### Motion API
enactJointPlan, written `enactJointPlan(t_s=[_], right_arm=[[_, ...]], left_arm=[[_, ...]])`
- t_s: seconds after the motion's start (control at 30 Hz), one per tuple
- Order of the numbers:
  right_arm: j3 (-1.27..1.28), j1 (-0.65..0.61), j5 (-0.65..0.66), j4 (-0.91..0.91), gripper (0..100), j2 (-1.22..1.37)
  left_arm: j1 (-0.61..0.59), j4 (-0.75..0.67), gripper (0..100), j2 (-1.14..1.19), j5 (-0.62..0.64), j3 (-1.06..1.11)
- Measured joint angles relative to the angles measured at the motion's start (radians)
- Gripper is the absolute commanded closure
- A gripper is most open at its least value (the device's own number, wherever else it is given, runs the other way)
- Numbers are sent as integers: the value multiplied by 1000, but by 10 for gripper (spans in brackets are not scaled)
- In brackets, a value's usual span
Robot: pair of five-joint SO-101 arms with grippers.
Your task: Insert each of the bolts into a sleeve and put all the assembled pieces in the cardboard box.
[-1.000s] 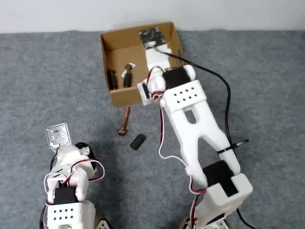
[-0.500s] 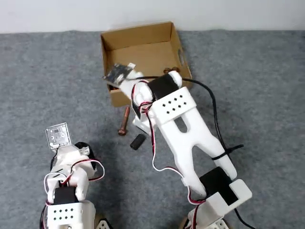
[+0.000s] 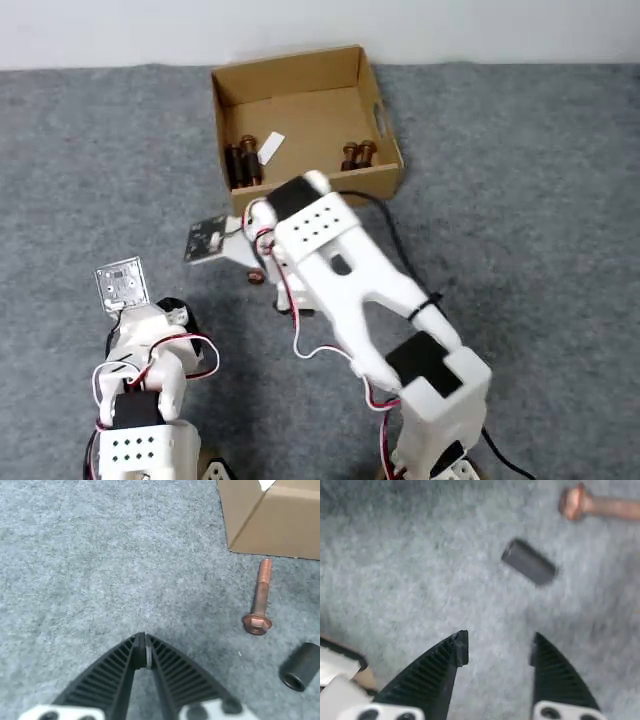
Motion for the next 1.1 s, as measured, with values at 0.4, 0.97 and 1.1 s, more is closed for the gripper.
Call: enactJointPlan(t_s=[0.4, 0.97, 1.1], right_arm=[[0, -34, 37, -219, 772, 206], [-60, 34, 40, -318, 988, 339], [-60, 38, 40, -318, 988, 341]], left_arm=[[0, 0, 994, 0, 0, 0], [0, 0, 994, 0, 0, 0], [0, 0, 994, 0, 0, 0]])
